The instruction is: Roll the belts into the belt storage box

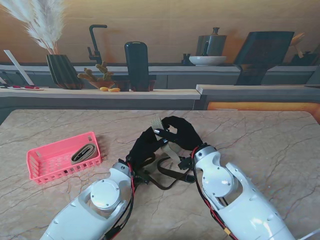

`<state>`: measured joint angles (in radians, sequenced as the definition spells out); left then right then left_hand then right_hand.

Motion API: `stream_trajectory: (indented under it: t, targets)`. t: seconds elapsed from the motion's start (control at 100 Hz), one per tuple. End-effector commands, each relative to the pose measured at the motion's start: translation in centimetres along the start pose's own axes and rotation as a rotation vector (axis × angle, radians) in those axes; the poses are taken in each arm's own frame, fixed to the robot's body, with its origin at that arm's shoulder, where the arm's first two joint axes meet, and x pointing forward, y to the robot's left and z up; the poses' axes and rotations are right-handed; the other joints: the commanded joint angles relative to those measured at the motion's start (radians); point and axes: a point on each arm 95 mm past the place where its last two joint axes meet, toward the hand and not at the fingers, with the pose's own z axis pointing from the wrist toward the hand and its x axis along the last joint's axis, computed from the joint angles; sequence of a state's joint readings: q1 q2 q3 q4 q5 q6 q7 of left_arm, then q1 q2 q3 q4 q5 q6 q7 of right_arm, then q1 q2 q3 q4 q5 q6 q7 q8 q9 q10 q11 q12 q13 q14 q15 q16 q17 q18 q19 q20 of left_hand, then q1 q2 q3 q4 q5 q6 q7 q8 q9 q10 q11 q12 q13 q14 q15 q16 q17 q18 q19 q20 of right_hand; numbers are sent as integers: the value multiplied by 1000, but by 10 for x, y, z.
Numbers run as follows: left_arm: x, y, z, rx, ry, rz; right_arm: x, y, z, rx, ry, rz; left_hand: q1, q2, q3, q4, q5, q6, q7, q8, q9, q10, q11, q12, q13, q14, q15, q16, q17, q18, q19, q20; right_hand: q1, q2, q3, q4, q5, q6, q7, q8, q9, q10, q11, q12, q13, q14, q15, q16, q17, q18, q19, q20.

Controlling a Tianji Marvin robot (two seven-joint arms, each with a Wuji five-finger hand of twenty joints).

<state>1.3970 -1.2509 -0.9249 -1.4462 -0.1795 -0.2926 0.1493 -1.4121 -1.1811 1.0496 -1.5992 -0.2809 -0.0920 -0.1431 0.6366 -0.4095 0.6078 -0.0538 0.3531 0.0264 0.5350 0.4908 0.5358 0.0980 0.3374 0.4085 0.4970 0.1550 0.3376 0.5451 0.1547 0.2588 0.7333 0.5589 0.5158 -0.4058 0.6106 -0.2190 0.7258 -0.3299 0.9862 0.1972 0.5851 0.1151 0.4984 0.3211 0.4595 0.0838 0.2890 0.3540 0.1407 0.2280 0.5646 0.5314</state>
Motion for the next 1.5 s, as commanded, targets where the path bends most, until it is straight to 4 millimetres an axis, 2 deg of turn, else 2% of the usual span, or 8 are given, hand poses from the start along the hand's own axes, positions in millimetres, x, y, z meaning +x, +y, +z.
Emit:
stream_trajectory:
  t: [0.0, 0.1, 0.26, 0.59, 0.86, 0.98, 1.17, 1.49]
  targets:
    - [3, 9, -2, 0, -5, -44, 2, -4, 0, -2, 0, 8, 32, 8, 37, -13, 51, -69, 96, 47, 67, -61, 40, 22, 43, -48, 22, 19, 15, -25, 38, 24, 10, 102, 11, 35, 21, -171, 23, -1, -10, -31, -6, -12, 7, -20, 4, 2, 6, 9, -23, 9]
    - [4, 10, -4, 6, -16, -93, 1, -4, -1, -9, -7, 8, 151, -34, -24, -75, 130, -138, 238, 140, 190, -87, 89, 59, 126, -54, 64, 44, 36, -18, 69, 24, 10, 104, 10, 37, 18, -168, 21, -1, -13, -31, -5, -11, 8, -23, 9, 8, 8, 6, -24, 15]
    - [5, 10, -6, 23, -24, -135, -2, -4, -3, -27, -16, 2, 251, 8, -133, -71, 231, -191, 440, 146, 376, -89, 122, 227, 259, -45, 164, 99, 66, -10, 127, 25, 11, 105, 7, 42, 11, -168, 19, 2, -13, -27, 2, -7, 14, -26, 20, 18, 13, 3, -22, 27]
    - [4, 7, -8, 29, -27, -166, -12, -8, -10, -39, -69, 22, 237, 75, -246, -61, 253, -184, 556, 331, 395, -97, 284, 281, 271, -13, 283, 179, 50, -2, 169, 41, 11, 114, 7, 51, -3, -146, 11, 0, 30, -22, 18, 2, 39, -26, 45, 39, 22, 6, -16, 48]
    - [5, 6, -8, 31, -28, -157, -19, -13, -15, -36, -114, 51, 156, 12, 9, -42, 281, -99, 585, 348, 439, -50, 308, 355, 316, 51, 360, 186, 140, -6, 234, 23, 23, 110, 18, 64, -9, -96, 1, -5, 100, 1, 32, 15, 78, -18, 80, 66, 51, 6, 8, 71]
    - [4, 3, -7, 34, -39, -134, -20, -12, -17, -35, -117, 49, 179, 67, -43, -15, 203, -104, 601, 384, 425, -24, 303, 249, 339, 49, 357, 127, 181, -26, 249, -7, 27, 107, 22, 67, -22, -77, -10, -7, 115, 9, 35, 21, 94, -16, 93, 77, 63, 5, 20, 80]
    - [4, 0, -5, 38, -64, -156, -22, -9, -18, -35, -117, 32, 304, 124, -184, -29, 130, -105, 503, 396, 455, 3, 263, 152, 377, 49, 353, 94, 218, -13, 266, -18, 28, 121, 9, 66, -29, -92, -18, 0, 139, 7, 36, 30, 107, -16, 101, 87, 66, 7, 28, 87]
    - [7, -6, 1, 63, -52, -111, -28, -11, -13, -32, -139, 20, 225, -84, 89, -22, 246, -106, 499, 231, 582, -26, 245, 263, 478, 5, 446, 131, 310, -12, 343, 4, 32, 132, -12, 69, -39, -85, -24, 3, 148, 9, 32, 39, 112, -17, 104, 95, 67, 7, 31, 91]
